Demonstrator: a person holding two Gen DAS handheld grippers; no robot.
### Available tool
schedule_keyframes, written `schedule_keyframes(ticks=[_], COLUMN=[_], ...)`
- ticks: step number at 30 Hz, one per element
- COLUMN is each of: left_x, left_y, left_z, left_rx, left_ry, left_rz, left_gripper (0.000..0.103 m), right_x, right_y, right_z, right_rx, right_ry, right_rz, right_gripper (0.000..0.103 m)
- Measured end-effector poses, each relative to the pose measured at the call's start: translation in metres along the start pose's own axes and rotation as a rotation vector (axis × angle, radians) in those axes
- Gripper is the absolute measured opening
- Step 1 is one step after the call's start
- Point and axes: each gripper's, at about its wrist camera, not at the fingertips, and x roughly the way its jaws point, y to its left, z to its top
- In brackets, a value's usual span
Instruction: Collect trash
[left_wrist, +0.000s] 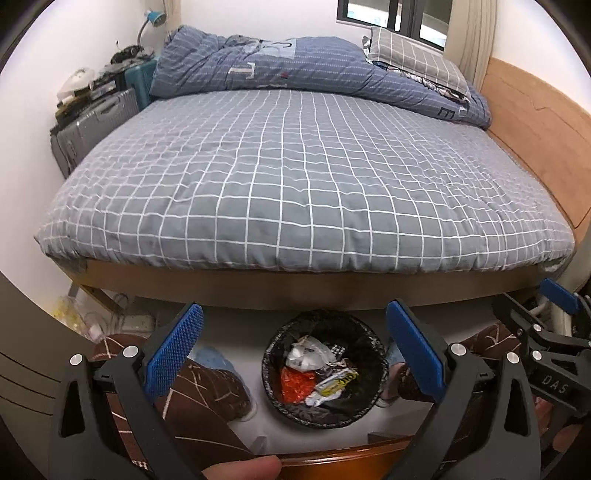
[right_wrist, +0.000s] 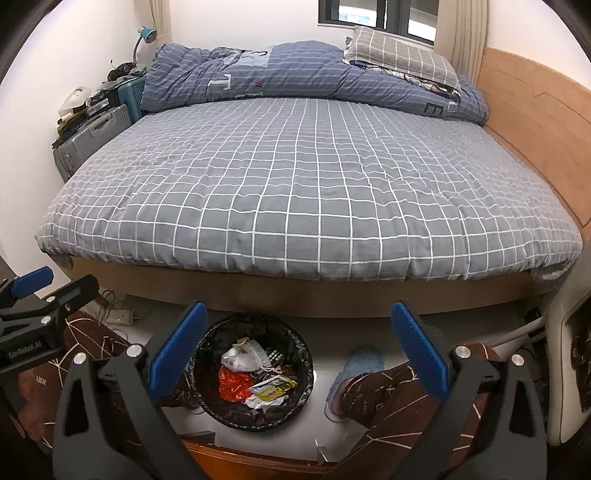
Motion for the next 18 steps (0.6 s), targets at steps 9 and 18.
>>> schedule_keyframes(ticks=[9, 18], left_x=[0.0045, 0.0042], left_y=[-0.0036, -0.0058], left_z=[-0.0015, -0.0024], left_rx=[0.018, 0.044], left_ry=[0.013, 0.008], left_rz=[0.012, 0.036], left_gripper=[0.097, 0.097], right_x=[-0.0008, -0.0002], right_y=[0.0013, 0.0043], right_z=[0.0005, 0.0011], right_rx=[-0.007, -0.013], right_ry=[-0.002, -0.002], right_rz=[-0.002, 0.005], right_gripper=[0.096, 0.096])
